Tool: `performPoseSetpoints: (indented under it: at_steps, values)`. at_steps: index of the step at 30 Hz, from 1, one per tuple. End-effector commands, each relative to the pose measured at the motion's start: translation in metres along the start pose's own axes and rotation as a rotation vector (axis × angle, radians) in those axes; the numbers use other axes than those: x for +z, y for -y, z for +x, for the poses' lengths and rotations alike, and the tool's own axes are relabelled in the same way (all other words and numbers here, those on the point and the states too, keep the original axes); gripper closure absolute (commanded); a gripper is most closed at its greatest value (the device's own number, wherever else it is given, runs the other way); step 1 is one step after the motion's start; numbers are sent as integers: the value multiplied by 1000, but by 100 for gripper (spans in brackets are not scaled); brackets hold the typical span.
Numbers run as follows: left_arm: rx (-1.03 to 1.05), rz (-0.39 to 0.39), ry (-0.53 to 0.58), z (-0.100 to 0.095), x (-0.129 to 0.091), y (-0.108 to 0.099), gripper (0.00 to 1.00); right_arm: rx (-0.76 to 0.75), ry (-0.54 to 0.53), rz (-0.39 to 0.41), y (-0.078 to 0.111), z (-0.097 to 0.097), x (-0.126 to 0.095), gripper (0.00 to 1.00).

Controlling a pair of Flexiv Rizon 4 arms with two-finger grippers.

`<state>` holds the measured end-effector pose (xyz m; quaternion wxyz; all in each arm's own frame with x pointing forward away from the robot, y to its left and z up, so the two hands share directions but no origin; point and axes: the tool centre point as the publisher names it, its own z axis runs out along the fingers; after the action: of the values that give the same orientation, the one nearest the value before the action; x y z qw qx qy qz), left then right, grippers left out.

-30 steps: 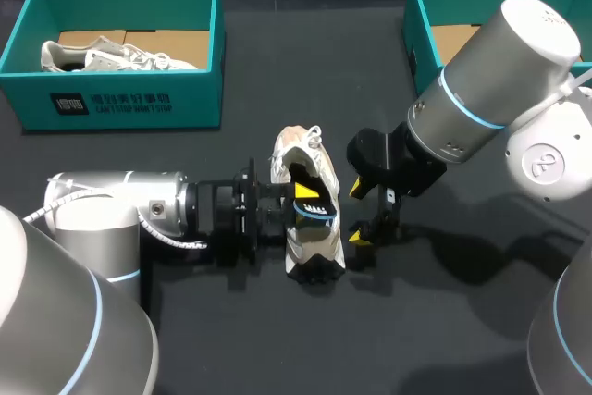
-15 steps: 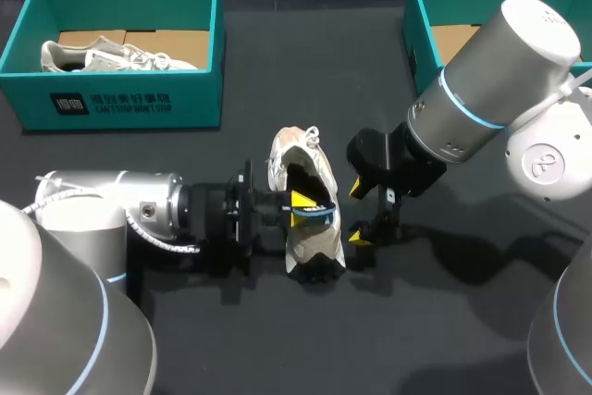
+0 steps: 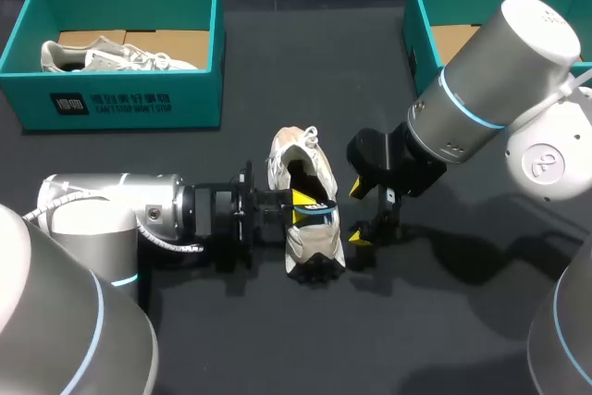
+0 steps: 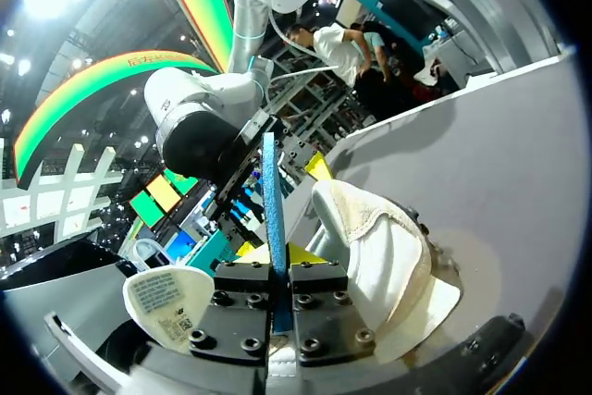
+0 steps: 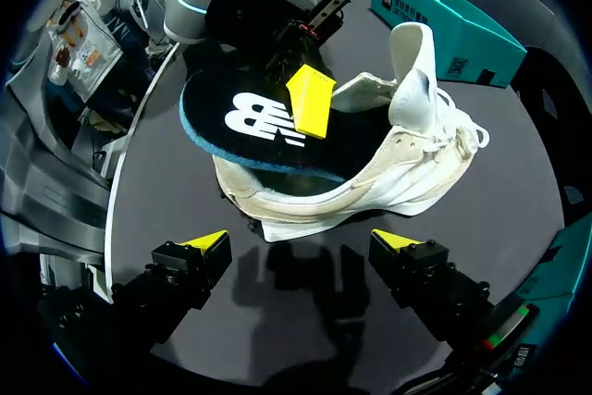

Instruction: Take the shoe out of the shoebox, open the shoe tongue, remove and reinsert the insole, then place the shoe into the shoebox

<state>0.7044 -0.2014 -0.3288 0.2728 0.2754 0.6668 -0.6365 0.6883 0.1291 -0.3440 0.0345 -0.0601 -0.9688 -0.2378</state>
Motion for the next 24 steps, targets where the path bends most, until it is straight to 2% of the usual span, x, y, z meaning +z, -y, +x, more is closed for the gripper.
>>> performPoseSetpoints:
  at_steps: [1,4,8,11,14,15,16,17,24]
  values:
    - [-8,-7,2,3,2,-4,100,0,1,-2,1,1,1,0]
    - [-21,0,3,1,0,4,100,0,1,-2,1,1,1,0]
    - [-30,24,7,-1,-3,19,73,0,1,-2,1,1,1,0]
    - [-32,39,6,-3,-4,31,67,0,1,-2,1,1,1,0]
    - [-23,55,-3,-2,-4,40,71,0,1,-2,1,1,1,0]
    - [-19,59,-4,-2,-4,42,79,0,1,-2,1,1,1,0]
    - [-14,63,-5,-2,-3,42,94,0,1,-2,1,1,1,0]
    - [-11,65,-6,-2,-2,43,100,0,1,-2,1,1,1,0]
    - [3,40,-8,2,5,26,100,0,1,-2,1,1,1,0]
